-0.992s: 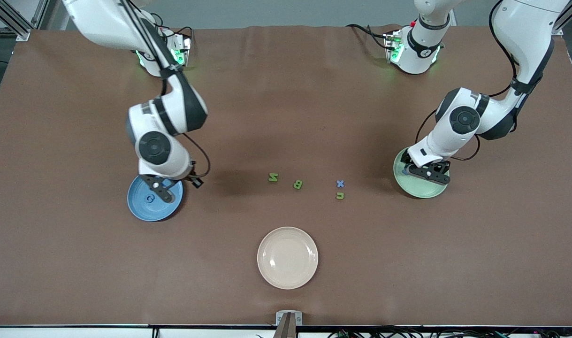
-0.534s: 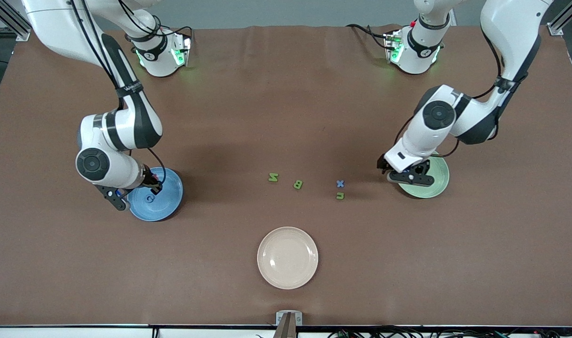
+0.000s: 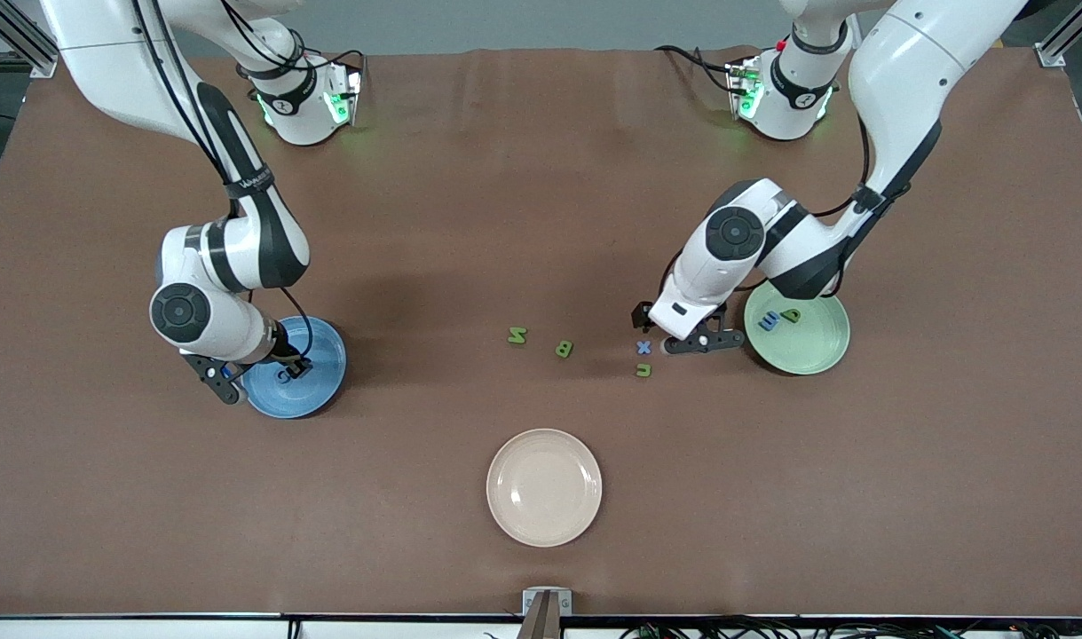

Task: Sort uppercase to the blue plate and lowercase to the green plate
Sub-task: 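Grasp the blue x with the left gripper while the right gripper grasps the green M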

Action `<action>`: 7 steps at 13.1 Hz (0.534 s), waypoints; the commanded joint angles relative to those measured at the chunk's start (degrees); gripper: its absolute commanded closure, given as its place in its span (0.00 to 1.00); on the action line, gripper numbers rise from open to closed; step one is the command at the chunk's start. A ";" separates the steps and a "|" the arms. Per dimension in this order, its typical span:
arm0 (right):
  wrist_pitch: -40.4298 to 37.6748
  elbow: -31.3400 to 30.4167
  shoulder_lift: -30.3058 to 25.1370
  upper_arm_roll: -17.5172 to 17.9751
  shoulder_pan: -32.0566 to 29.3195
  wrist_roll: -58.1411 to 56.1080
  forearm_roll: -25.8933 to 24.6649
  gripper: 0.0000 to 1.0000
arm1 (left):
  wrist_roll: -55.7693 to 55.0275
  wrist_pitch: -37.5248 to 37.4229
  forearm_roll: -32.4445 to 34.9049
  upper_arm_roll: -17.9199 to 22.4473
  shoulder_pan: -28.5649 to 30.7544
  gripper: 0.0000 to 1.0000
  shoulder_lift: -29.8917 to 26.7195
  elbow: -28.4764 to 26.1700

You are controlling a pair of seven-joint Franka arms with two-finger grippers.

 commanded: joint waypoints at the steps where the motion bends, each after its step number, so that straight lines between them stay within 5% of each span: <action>1: 0.61 -0.65 -0.51 0.82 -0.80 0.02 -0.21 0.00 | -1.87 -1.17 1.19 0.90 -2.17 0.01 3.85 2.87; 7: 0.35 1.28 -0.69 1.35 1.13 4.83 0.31 0.00 | -4.33 -0.99 1.19 11.26 -13.85 0.01 6.92 7.79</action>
